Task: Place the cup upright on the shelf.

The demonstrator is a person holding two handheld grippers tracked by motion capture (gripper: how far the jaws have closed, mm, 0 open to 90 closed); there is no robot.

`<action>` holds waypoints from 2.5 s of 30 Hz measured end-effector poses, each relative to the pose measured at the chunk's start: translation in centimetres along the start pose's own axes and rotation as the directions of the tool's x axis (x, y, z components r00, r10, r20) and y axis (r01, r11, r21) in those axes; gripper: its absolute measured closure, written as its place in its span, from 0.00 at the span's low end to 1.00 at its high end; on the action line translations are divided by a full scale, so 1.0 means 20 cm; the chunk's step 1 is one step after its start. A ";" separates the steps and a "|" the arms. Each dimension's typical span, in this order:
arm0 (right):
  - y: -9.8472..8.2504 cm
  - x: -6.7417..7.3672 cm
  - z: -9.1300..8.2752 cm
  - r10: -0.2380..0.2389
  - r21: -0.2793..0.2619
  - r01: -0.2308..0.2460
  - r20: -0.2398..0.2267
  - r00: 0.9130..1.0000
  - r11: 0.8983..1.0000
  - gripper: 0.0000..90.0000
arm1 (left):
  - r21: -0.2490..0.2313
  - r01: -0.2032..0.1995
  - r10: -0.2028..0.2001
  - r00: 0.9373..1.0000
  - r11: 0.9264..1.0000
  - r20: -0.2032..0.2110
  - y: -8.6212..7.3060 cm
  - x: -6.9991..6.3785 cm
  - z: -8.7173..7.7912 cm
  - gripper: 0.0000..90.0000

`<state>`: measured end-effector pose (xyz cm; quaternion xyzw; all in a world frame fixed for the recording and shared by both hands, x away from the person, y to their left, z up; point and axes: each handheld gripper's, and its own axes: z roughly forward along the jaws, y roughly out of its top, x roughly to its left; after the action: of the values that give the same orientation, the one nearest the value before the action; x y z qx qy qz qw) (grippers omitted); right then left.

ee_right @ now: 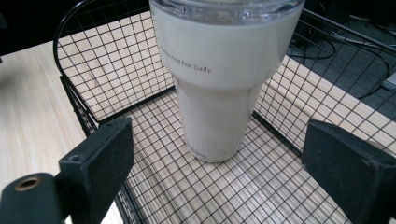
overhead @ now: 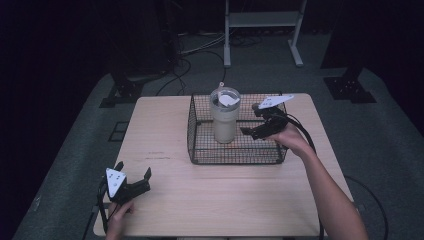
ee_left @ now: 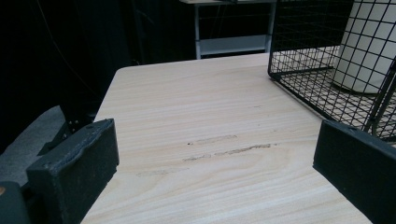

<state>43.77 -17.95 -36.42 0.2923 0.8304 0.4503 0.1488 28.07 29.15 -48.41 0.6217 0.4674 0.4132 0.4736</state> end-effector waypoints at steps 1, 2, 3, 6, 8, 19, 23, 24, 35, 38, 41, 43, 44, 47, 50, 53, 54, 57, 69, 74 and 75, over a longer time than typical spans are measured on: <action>-0.01 0.00 -0.01 0.003 -0.002 -0.003 -0.001 1.000 1.000 0.10 | 0.001 -0.001 0.001 1.000 1.000 0.000 0.00 0.00 0.00 0.00; -0.01 0.00 -0.01 0.006 -0.001 -0.006 0.000 1.000 1.000 0.10 | 0.001 -0.002 0.002 1.000 1.000 0.000 0.00 0.00 0.00 0.00; -0.02 0.00 -0.02 0.000 0.001 0.000 -0.002 1.000 1.000 0.10 | 0.000 -0.002 0.002 1.000 1.000 0.000 0.00 0.00 0.00 0.00; -0.04 0.01 -0.03 0.003 0.015 -0.003 -0.007 1.000 1.000 0.10 | 0.000 -0.003 0.003 1.000 1.000 0.001 0.00 0.00 0.00 0.00; -0.05 0.02 -0.04 -0.004 0.013 0.004 -0.014 1.000 1.000 0.10 | 0.001 -0.002 0.002 1.000 1.000 0.000 0.00 0.00 0.00 0.00; -0.11 0.06 -0.11 -0.017 -0.017 0.016 -0.013 1.000 1.000 0.10 | 0.001 -0.002 0.002 1.000 1.000 0.000 0.00 0.00 0.00 0.00; -0.14 0.08 -0.13 -0.018 -0.017 0.018 -0.010 1.000 1.000 0.10 | 0.001 -0.003 0.003 1.000 1.000 0.000 0.00 0.00 0.00 0.00; -0.15 0.08 -0.14 -0.021 -0.020 0.021 -0.012 1.000 1.000 0.10 | 0.001 -0.002 0.002 1.000 1.000 -0.001 0.00 0.00 0.00 0.00; -0.21 0.12 -0.23 -0.027 -0.040 0.027 -0.018 0.999 0.999 0.10 | 0.000 -0.001 0.001 1.000 1.000 -0.004 0.00 0.00 0.00 0.00; -0.23 0.12 -0.26 -0.030 -0.045 0.030 -0.010 0.999 0.999 0.10 | 0.001 -0.005 0.005 1.000 1.000 -0.004 0.00 0.00 0.00 0.00; -0.25 0.12 -0.28 -0.026 -0.045 0.025 -0.009 1.000 0.999 0.10 | 0.002 -0.007 0.007 1.000 1.000 -0.005 0.00 0.00 0.00 0.00; -0.27 0.13 -0.29 -0.025 -0.043 0.024 -0.008 1.000 0.999 0.10 | 0.002 -0.007 0.007 1.000 1.000 -0.005 0.00 0.00 0.00 0.00; -0.28 0.13 -0.29 -0.024 -0.043 0.023 -0.008 1.000 0.999 0.10 | 0.002 -0.007 0.007 1.000 1.000 -0.005 0.00 0.00 0.00 0.00; -0.30 0.14 -0.31 -0.027 -0.045 0.026 -0.006 1.000 0.999 0.10 | 0.002 -0.006 0.006 1.000 1.000 -0.006 0.00 0.00 0.00 0.00; -0.32 0.15 -0.33 -0.025 -0.049 0.025 -0.009 1.000 0.998 0.10 | 0.002 -0.005 0.005 1.000 1.000 -0.005 0.00 0.00 0.00 0.00; -0.34 0.17 -0.35 -0.041 -0.042 0.041 -0.010 0.999 0.998 0.10 | 0.003 -0.005 0.005 1.000 1.000 -0.005 0.00 -0.01 0.00 0.00; -0.35 0.17 -0.35 -0.042 -0.040 0.041 -0.012 0.999 0.998 0.10 | 0.003 -0.005 0.005 1.000 1.000 -0.005 0.00 0.00 0.00 0.00; -0.37 0.18 -0.36 -0.046 -0.036 0.046 -0.011 0.999 0.998 0.10 | 0.005 -0.007 0.007 1.000 1.000 -0.006 0.00 0.00 0.00 0.00; -0.46 0.23 -0.42 -0.037 -0.049 0.035 -0.037 0.999 0.998 0.10 | 0.005 -0.009 0.009 1.000 1.000 -0.005 0.00 0.00 0.00 0.00; -0.49 0.25 -0.43 -0.029 -0.051 0.027 -0.034 0.999 0.998 0.10 | 0.005 -0.005 0.005 1.000 1.000 -0.005 0.00 0.00 0.00 0.00; -0.50 0.24 -0.43 -0.027 -0.055 0.025 -0.033 0.999 0.998 0.10 | 0.005 -0.004 0.004 1.000 1.000 -0.004 0.00 0.00 0.00 0.00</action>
<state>31.99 -24.91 -39.91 0.2695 0.8241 0.4756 0.1484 28.11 29.05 -48.42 0.6227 0.4684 0.4144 0.4702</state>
